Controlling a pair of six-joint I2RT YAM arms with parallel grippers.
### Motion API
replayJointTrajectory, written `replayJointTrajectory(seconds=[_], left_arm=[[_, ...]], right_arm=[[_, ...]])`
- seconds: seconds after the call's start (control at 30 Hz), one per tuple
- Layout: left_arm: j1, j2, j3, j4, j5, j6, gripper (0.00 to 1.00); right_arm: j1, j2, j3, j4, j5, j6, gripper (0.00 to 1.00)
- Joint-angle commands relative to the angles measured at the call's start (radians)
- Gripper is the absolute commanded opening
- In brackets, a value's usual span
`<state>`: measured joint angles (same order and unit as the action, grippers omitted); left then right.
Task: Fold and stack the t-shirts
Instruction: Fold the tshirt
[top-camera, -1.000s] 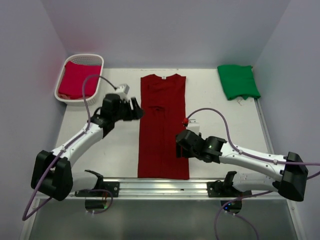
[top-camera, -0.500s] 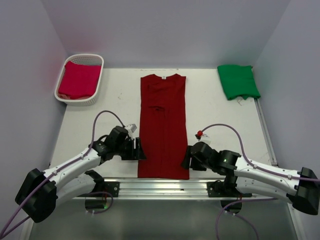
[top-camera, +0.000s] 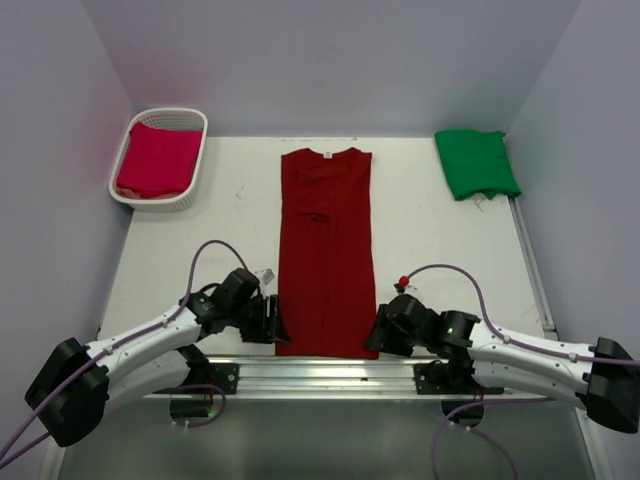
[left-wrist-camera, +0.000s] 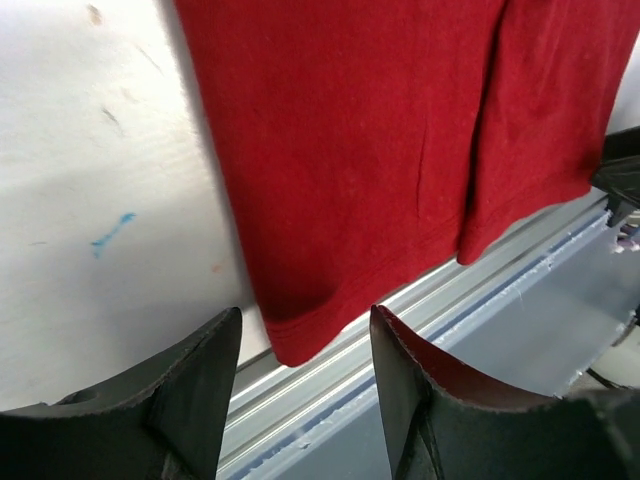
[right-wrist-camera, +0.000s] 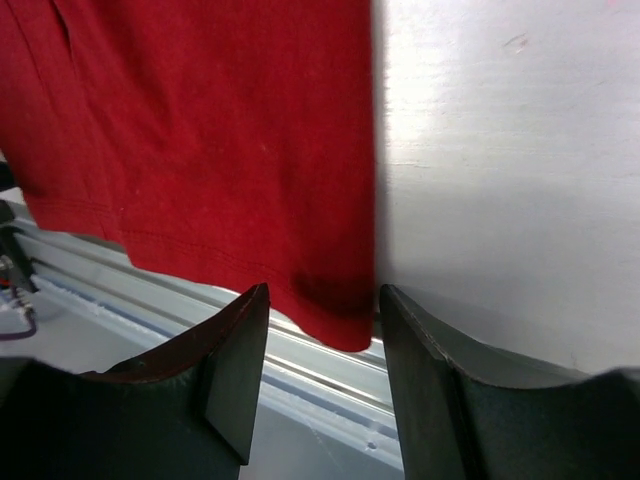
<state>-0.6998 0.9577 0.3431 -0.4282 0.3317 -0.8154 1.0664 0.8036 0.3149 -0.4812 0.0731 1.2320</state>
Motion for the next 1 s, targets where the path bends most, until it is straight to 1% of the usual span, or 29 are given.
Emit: replayJointTrajectory(seconds=[0.0, 0.1, 0.13, 0.2, 0.23, 0.3, 0.33, 0.37, 0.43, 0.47, 0.5, 0.63, 0.77, 0.87, 0.97], left_arm=[[-0.032, 0.016, -0.062, 0.0, -0.005, -0.051, 0.58], [-0.047, 0.044, -0.095, 0.04, -0.016, -0.06, 0.57], [-0.049, 0.052, -0.111, 0.067, -0.013, -0.06, 0.56], [-0.05, 0.082, -0.121, 0.083, -0.01, -0.059, 0.52], [-0.052, 0.09, -0.127, 0.1, -0.008, -0.056, 0.51], [-0.053, 0.104, -0.131, 0.118, -0.006, -0.057, 0.46], [-0.056, 0.107, -0.13, 0.12, -0.013, -0.057, 0.42], [-0.058, 0.108, -0.125, 0.118, -0.014, -0.056, 0.33], [-0.059, 0.107, -0.112, 0.094, -0.023, -0.051, 0.2], [-0.061, 0.102, -0.104, 0.08, -0.029, -0.044, 0.06], [-0.061, 0.092, -0.096, 0.066, -0.036, -0.042, 0.01], [-0.067, 0.049, -0.058, 0.003, -0.063, -0.033, 0.0], [-0.07, -0.005, -0.036, 0.026, -0.06, -0.039, 0.0], [-0.072, -0.051, -0.016, 0.028, -0.098, -0.033, 0.0], [-0.072, -0.065, 0.008, 0.046, -0.125, -0.034, 0.0]], right_arm=[[0.001, 0.023, -0.029, 0.081, -0.061, 0.055, 0.52], [0.001, 0.043, -0.048, 0.115, -0.07, 0.064, 0.48], [0.001, 0.052, -0.048, 0.118, -0.07, 0.061, 0.4], [0.0, 0.06, -0.045, 0.118, -0.068, 0.061, 0.34], [0.001, 0.06, -0.043, 0.116, -0.068, 0.06, 0.29], [0.001, 0.06, -0.043, 0.112, -0.07, 0.06, 0.23], [0.0, 0.06, -0.042, 0.109, -0.07, 0.06, 0.15], [0.0, 0.059, -0.043, 0.101, -0.07, 0.058, 0.09], [0.001, 0.054, -0.037, 0.09, -0.065, 0.054, 0.0], [0.0, 0.051, -0.037, 0.081, -0.064, 0.052, 0.0], [0.001, 0.049, -0.033, 0.076, -0.058, 0.049, 0.0], [0.001, 0.046, -0.01, 0.059, -0.044, 0.026, 0.0], [0.001, 0.062, 0.03, 0.053, -0.026, -0.012, 0.0], [0.0, 0.069, 0.076, 0.044, -0.003, -0.043, 0.0], [0.0, 0.078, 0.113, 0.033, 0.046, -0.081, 0.0]])
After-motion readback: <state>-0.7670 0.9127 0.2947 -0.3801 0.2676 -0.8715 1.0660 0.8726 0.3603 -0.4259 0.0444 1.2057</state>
